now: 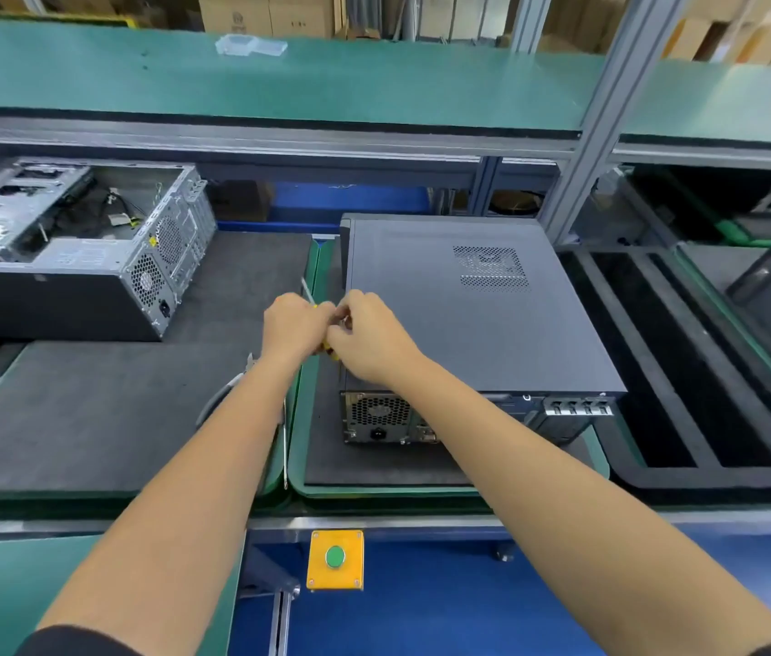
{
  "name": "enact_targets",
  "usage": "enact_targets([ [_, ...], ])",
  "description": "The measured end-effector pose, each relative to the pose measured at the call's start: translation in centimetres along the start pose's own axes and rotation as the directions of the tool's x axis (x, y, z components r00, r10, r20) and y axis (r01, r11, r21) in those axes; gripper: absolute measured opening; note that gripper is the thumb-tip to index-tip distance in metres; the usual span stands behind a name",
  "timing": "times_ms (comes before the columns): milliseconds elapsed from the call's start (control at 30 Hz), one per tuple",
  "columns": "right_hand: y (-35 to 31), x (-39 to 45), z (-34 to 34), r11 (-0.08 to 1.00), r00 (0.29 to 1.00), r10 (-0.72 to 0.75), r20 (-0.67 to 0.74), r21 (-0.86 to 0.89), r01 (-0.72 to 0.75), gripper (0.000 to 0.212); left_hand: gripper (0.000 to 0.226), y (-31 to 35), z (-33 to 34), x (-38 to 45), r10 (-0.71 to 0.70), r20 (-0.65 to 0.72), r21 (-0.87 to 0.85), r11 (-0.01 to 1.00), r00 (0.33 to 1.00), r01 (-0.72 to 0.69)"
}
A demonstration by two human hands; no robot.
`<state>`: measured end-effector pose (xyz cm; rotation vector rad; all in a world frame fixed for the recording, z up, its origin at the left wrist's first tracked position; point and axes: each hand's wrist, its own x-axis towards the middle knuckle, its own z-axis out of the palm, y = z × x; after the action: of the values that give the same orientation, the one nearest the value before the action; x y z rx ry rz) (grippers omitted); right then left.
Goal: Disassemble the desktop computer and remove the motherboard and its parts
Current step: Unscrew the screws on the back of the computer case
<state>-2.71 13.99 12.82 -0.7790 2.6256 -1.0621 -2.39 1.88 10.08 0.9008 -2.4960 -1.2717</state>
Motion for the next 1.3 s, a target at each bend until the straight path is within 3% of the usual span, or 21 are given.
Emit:
enact_targets([
  [133,0.5,-1.7,-2.0,0.976,0.993,0.105,0.051,0.188,-0.113,0.031,0.029,4.3,-0.3,-3.1,0.094,0.078,-0.227,0.971,0.992,-0.074],
  [267,1.8,-4.5,-4.5,0.94,0.985,0.174,0.017,0.296,-0.172,0.02,0.011,6.5,1.2,-6.2,0.172,0.174,-0.291,0.95,0.97,-0.116],
  [400,3.4,-7.2,-5.8,0.93,0.974,0.224,0.03,0.293,-0.222,0.02,0.012,6.5,2.3,-8.7,0.233,0.279,-0.308,0.941,0.932,-0.143],
  [500,4.6,-9.2,-5.4,0.944,0.974,0.222,0.033,0.241,-0.223,0.027,0.023,5.3,2.8,-9.8,0.205,0.266,-0.326,0.939,0.942,-0.112],
  [633,6.3,-11.6,-3.4,0.936,0.965,0.245,0.094,0.236,-0.261,0.024,0.012,2.8,3.7,-10.8,0.179,0.178,-0.206,0.968,0.968,-0.141],
  [733,6.9,-13.1,-1.7,0.908,0.947,0.294,0.131,0.271,-0.319,0.02,0.005,1.2,4.6,-11.6,0.234,0.095,-0.107,0.969,0.968,-0.224],
  [1033,7.1,-15.0,-1.1,0.873,0.902,0.41,0.136,0.227,-0.432,0.022,0.02,0.3,4.8,-11.7,0.536,0.195,0.218,0.793,0.822,-0.569],
  [1133,7.0,-15.2,-1.2,0.88,0.903,0.414,0.118,0.203,-0.43,0.022,0.022,0.1,5.1,-11.8,0.561,0.225,0.149,0.788,0.796,-0.598],
  [1300,6.7,-15.6,-0.8,0.867,0.889,0.436,0.142,0.198,-0.457,0.023,0.021,-0.3,5.6,-11.9,0.547,0.165,0.058,0.825,0.821,-0.562],
])
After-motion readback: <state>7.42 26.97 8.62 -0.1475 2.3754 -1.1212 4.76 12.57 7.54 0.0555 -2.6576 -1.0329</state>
